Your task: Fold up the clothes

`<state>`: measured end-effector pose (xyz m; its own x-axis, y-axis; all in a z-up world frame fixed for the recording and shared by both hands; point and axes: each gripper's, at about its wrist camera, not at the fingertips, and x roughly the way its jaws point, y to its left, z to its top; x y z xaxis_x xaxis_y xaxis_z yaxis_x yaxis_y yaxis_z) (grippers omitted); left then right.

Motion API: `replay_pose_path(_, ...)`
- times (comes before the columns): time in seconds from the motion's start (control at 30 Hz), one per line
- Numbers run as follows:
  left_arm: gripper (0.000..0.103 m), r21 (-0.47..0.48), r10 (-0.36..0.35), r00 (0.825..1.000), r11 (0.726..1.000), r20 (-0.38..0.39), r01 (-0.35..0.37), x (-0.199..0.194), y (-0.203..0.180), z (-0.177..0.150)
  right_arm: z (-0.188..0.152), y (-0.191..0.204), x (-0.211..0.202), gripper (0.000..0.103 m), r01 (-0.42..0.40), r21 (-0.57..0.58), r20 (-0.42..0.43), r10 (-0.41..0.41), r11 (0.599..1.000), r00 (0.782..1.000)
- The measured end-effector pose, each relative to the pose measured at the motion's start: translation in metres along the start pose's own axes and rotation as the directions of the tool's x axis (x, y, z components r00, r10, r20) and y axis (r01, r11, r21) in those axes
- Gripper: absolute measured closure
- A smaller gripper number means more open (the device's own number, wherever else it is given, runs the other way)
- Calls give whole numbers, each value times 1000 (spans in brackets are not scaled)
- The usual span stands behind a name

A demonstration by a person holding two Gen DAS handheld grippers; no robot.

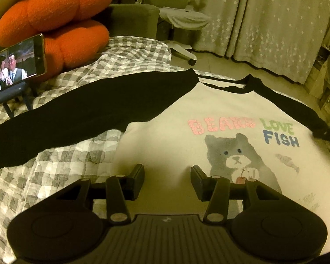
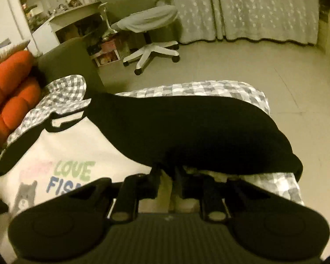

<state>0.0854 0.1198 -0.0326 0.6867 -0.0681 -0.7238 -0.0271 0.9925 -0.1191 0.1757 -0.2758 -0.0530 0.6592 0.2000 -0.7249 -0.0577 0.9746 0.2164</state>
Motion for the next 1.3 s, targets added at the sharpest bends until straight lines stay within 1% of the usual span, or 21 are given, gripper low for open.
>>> replay_pose_path(0.1,56,-15,-9,1000,1000,-2,9,0,4,1,2,5,-6,85,23,-36,14,-23,999,1000)
replay_pose_path(0.17,55,-24,-16,1000,1000,-2,16,-1,6,1,2,0,-10,84,25,-23,12,-25,999,1000)
replay_pose_path(0.2,56,-25,-17,1000,1000,-1,17,-1,7,1,2,-3,-12,81,30,-10,12,-30,999,999)
replay_pose_path(0.3,56,-31,-20,1000,999,-1,20,-2,8,2,2,-9,-16,80,66,4,12,-66,998,998)
replay_pose_path(0.4,56,-49,-25,1000,999,-2,25,-2,10,3,-1,-8,-20,79,89,-8,19,-88,996,996)
replay_pose_path(0.47,56,-54,-25,1000,998,0,25,-3,10,3,-2,-3,-26,79,96,-25,42,-95,995,995)
replay_pose_path(0.53,56,-50,-22,1000,998,2,23,-3,10,3,-2,3,-34,79,92,-47,76,-88,995,993)
replay_pose_path(0.63,56,-47,-17,1000,999,7,18,-4,10,3,-4,13,-39,79,57,-89,104,-47,994,993)
replay_pose_path(0.7,56,-53,-13,1000,998,9,14,-4,11,4,-7,21,-34,79,15,-119,70,-7,993,998)
replay_pose_path(0.73,56,-57,-11,1000,998,10,12,-4,12,4,-9,24,-29,79,6,-134,42,-1,991,999)
replay_pose_path(0.8,56,-58,-8,1000,998,11,8,-4,13,4,-13,29,-17,81,14,-158,-8,-16,987,1000)
replay_pose_path(0.87,56,-53,-3,1000,999,11,4,-3,12,4,-12,30,-14,81,30,-167,-8,-32,985,999)
replay_pose_path(1.03,56,-50,-4,1000,999,11,4,-4,14,4,-12,31,-15,87,66,-175,6,-66,982,998)
replay_pose_path(1.13,56,-57,-5,1000,998,11,6,-5,17,5,-12,32,-20,87,94,-180,39,-88,979,995)
replay_pose_path(1.2,56,-59,-5,1000,998,12,5,-6,17,5,-11,34,-26,82,84,-179,71,-72,980,995)
replay_pose_path(1.23,56,-60,-4,1000,998,12,5,-6,17,5,-11,35,-28,82,72,-180,79,-59,981,995)
replay_pose_path(1.3,56,-52,-2,1000,999,13,3,-5,17,5,-12,37,-24,82,47,-181,48,-39,982,998)
